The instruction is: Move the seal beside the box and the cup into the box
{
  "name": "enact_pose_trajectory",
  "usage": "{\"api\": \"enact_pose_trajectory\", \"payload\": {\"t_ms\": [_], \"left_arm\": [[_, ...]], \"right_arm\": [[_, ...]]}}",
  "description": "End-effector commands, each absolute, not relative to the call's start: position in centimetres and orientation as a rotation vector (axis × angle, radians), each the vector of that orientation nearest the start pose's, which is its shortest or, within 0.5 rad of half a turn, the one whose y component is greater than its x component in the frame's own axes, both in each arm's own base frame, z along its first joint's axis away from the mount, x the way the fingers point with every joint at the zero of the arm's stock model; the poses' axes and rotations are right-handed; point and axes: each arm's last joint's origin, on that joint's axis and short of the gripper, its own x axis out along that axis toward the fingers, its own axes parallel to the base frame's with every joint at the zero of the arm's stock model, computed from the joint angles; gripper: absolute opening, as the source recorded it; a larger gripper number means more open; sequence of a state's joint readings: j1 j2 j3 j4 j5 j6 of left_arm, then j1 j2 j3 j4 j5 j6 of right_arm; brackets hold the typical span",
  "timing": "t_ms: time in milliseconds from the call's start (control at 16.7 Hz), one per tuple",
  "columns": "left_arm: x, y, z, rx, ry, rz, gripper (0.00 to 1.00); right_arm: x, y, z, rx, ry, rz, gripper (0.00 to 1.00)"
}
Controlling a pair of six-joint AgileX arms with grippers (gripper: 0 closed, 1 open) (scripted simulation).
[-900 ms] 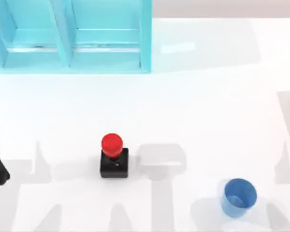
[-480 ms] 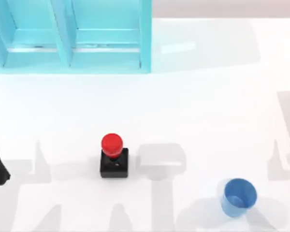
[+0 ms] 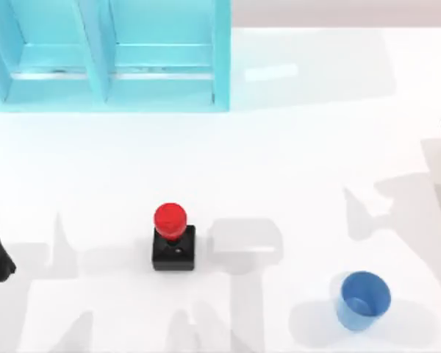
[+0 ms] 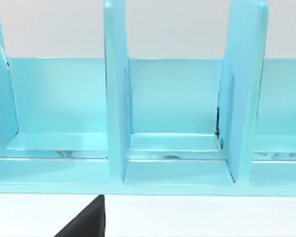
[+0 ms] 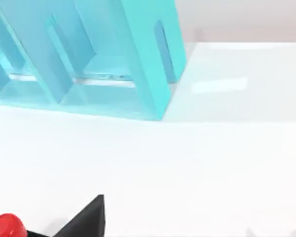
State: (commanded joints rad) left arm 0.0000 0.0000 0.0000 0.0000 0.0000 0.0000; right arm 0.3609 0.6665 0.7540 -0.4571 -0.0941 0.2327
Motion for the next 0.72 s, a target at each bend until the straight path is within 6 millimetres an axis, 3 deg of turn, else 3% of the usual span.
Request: {"api": "enact_pose_trajectory", "payload": {"t_ms": [180, 360, 540, 720], "left_arm": [[10.6, -0.1, 16.0, 0.000, 0.000, 0.000, 1.00], [10.6, -0.1, 16.0, 0.000, 0.000, 0.000, 1.00], [10.6, -0.1, 16.0, 0.000, 0.000, 0.000, 1.00], [10.6, -0.1, 16.0, 0.000, 0.000, 0.000, 1.00]], "right_arm": [[16.4, 9.5, 35.0, 0.202, 0.613, 0.517, 1.00], [19.1, 14.6, 37.6, 0.210, 0.814, 0.583, 1.00], [21.3, 20.2, 38.5, 0.197, 1.001, 0.595, 1.00], [22.9, 25.7, 37.8, 0.170, 1.160, 0.553, 1.00]]}}
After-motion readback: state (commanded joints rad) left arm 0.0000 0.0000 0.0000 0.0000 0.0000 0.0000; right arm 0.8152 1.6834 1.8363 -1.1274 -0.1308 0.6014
